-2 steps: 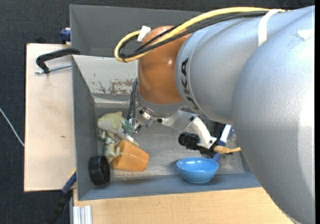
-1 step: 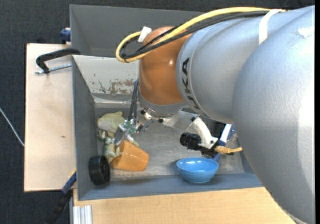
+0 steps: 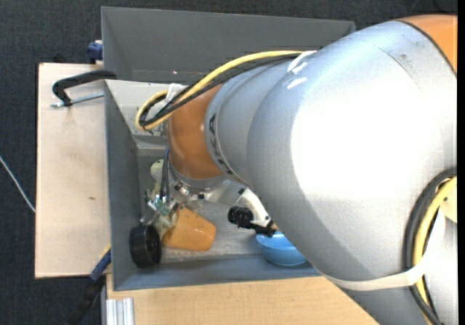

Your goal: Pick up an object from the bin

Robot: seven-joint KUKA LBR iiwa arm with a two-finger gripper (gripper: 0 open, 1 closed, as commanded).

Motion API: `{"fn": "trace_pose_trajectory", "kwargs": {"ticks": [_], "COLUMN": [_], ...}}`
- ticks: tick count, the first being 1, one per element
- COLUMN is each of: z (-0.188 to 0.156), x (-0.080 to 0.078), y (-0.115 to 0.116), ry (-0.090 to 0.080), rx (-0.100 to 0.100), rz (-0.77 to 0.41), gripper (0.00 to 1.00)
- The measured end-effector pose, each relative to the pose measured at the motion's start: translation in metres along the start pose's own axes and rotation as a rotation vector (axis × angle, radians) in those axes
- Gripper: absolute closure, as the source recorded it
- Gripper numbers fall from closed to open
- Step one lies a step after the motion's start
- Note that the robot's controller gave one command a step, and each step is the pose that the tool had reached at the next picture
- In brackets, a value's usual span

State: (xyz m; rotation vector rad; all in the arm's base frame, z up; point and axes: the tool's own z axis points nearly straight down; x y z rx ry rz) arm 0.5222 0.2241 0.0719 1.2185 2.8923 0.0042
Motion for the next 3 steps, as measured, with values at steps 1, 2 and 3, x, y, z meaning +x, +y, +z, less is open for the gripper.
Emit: {"fn": "trace_pose_trajectory", "kwargs": {"ticks": [1,2,3], "z": [-0.003,-0.125,-0.272], "x": [-0.001,-0.036,-0.065], "y": [0.000,0.006,0.000], "ry": [-0.002,0.001,-0.005], "rx": [-0.002,0.002,-0.008], "rz": [0.000,0.068,-0.046], "gripper": [1.00,1.00,1.00]}}
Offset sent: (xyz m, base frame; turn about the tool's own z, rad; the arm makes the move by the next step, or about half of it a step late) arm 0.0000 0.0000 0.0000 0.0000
